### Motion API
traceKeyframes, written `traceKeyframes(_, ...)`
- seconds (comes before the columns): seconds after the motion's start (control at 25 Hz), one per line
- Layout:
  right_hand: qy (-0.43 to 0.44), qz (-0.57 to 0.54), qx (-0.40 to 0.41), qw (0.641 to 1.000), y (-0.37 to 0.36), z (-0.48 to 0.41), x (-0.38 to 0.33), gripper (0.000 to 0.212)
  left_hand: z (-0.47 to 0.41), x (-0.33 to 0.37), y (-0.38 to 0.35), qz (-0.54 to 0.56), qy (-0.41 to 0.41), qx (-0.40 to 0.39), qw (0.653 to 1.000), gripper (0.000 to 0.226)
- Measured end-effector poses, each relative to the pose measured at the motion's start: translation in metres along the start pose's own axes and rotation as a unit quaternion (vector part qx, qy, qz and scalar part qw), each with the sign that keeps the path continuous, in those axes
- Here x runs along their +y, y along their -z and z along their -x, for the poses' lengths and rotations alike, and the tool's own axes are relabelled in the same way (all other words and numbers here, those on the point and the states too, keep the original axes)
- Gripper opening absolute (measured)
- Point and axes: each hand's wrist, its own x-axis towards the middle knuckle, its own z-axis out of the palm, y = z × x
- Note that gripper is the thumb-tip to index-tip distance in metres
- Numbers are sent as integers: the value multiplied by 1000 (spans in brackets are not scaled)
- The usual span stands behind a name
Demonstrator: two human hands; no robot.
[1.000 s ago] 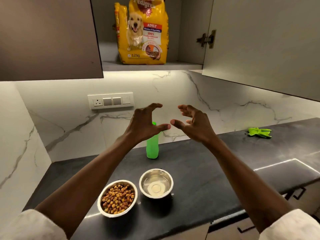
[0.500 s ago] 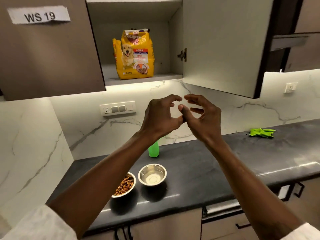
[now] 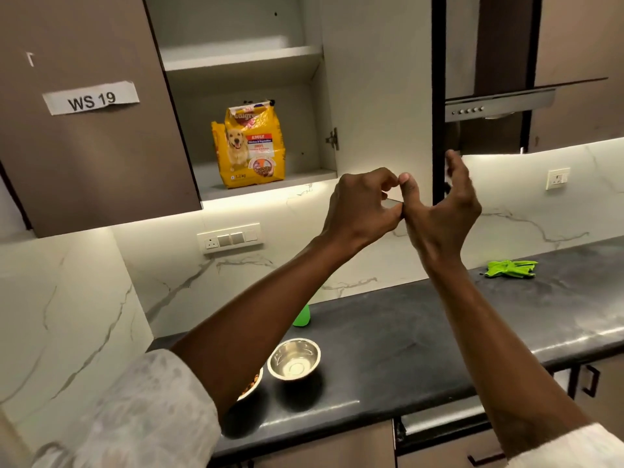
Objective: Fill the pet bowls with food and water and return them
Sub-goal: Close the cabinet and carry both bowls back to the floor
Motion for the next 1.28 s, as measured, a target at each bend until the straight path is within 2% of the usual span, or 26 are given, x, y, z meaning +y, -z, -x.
traceKeyframes(0.16,-30,-16,-1,999,-10,3,-3,68,-1,-16,-7,44,48,8,998,44)
traceKeyframes(0.36,-6,-52,13,999,-29,29,-18,54,19,-37,10,82,34,51,995,48)
traceKeyframes(0.52,36,-132,-49,989,-61,58,-34,42,35,-62,44,89,26,97,991,50)
traceKeyframes(0.64,47,-183,-90,978,-97,79,-48,39,51,-92,77,53,48,129,989,47)
traceKeyframes(0.84,48,-206,-133,968,-166,114,-73,38,72,-151,126,-8,91,164,982,35)
traceKeyframes(1.0,70,-184,-170,966,-226,135,-80,31,78,-211,153,-56,109,162,979,44)
traceKeyframes(1.16,107,-136,-193,966,-288,145,-70,17,77,-289,173,-162,54,108,979,68)
traceKeyframes(1.28,150,-59,-181,970,-332,150,-62,14,71,-345,180,-277,-23,92,956,76)
